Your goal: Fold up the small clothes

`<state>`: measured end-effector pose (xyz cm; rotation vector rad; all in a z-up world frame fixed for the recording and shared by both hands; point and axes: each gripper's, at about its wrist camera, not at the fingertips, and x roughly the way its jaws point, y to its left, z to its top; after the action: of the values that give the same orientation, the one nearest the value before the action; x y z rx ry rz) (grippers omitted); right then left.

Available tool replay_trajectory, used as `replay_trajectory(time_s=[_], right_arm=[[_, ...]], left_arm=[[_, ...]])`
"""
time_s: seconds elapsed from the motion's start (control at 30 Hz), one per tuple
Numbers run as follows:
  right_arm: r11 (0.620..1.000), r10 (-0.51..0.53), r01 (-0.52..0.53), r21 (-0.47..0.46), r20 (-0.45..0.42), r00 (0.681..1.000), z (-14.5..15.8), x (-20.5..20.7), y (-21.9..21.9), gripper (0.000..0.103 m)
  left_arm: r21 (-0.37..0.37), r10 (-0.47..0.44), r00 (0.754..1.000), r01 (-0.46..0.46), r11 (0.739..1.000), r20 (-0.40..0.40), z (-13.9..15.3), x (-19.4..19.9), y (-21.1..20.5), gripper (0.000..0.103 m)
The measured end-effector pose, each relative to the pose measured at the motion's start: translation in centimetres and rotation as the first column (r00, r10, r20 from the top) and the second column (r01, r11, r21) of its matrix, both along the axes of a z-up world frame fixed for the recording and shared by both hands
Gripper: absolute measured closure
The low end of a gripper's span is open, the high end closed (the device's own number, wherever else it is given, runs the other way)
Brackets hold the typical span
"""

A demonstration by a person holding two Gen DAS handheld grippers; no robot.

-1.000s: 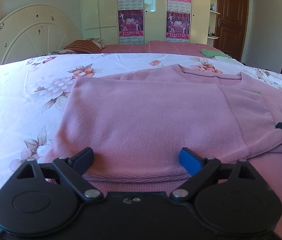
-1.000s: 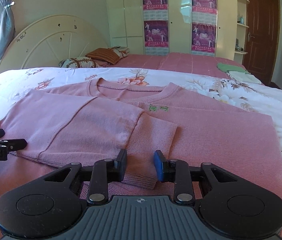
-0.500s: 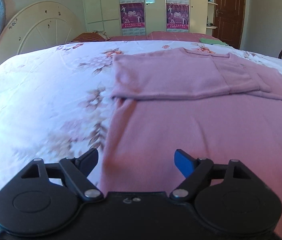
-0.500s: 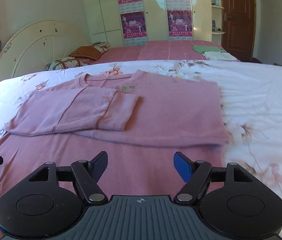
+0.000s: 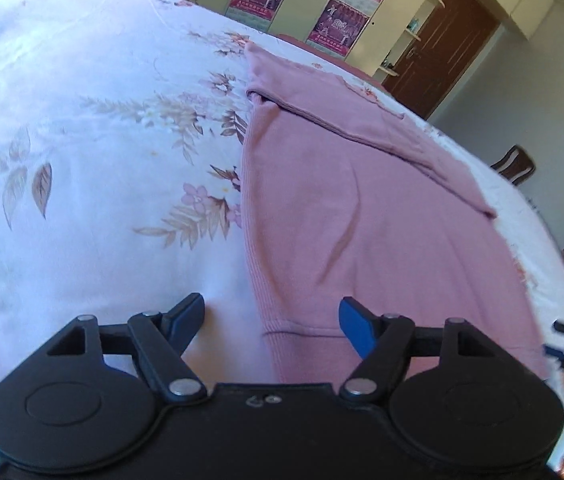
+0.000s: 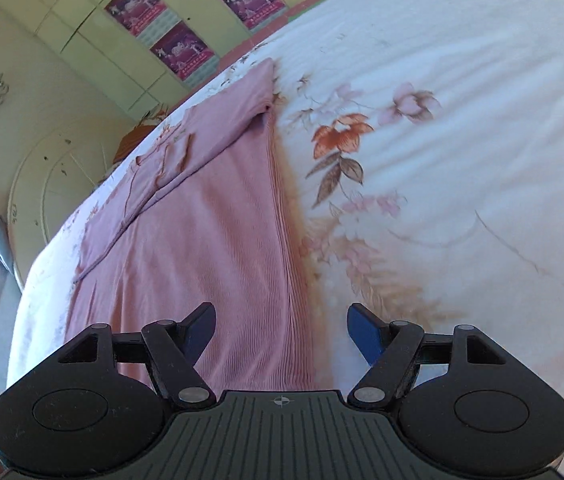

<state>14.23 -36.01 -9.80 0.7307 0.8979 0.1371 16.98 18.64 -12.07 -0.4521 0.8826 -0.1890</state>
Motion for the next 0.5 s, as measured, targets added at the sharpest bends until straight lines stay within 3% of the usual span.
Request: replay_trajectory(time_s=[0.13, 0.2, 0.3, 0.4, 0.43, 0.5], right_arm=[[0.994, 0.001, 0.0, 0.109, -0.005, 1.0, -0.7, -3.2, 0.4, 0.03], [0.983, 0.007, -0.005, 0.185, -0.006, 1.0, -1.2, -4.4, 0.9, 0.03], [0.984, 0.006, -0.01, 0.181, 0.025, 1.0, -1.2, -5.3, 1.9, 0.03], [0.969, -0.053, 0.046, 0.242, 0.021, 0.998, -1.6, -4.7, 1.2, 0.032], [0.969, -0.058, 0.051, 0.242, 0.021, 0.998, -1.7, -4.1, 1.0, 0.034], [0.97, -0.063, 0.059, 0.237, 0.008, 0.998, -2.0, -2.7, 0.8, 0.05]], left_arm=[[-0.233, 0.0, 0.999, -0.008, 0.973, -0.038, -1.6, -1.0, 1.4, 0.031], [-0.292, 0.008, 0.999, -0.019, 0.956, -0.038, -2.2, -1.7, 1.4, 0.031], [-0.29, 0.024, 0.999, -0.029, 0.957, -0.023, -2.5, -1.7, 1.0, 0.031], [-0.283, 0.025, 1.0, -0.027, 0.959, -0.009, -2.6, -0.3, 0.6, 0.032], [-0.281, 0.03, 1.0, -0.029, 0.959, -0.003, -2.6, 0.2, 0.5, 0.032], [-0.278, 0.042, 0.999, -0.04, 0.96, 0.002, -2.8, 1.1, 0.4, 0.038]])
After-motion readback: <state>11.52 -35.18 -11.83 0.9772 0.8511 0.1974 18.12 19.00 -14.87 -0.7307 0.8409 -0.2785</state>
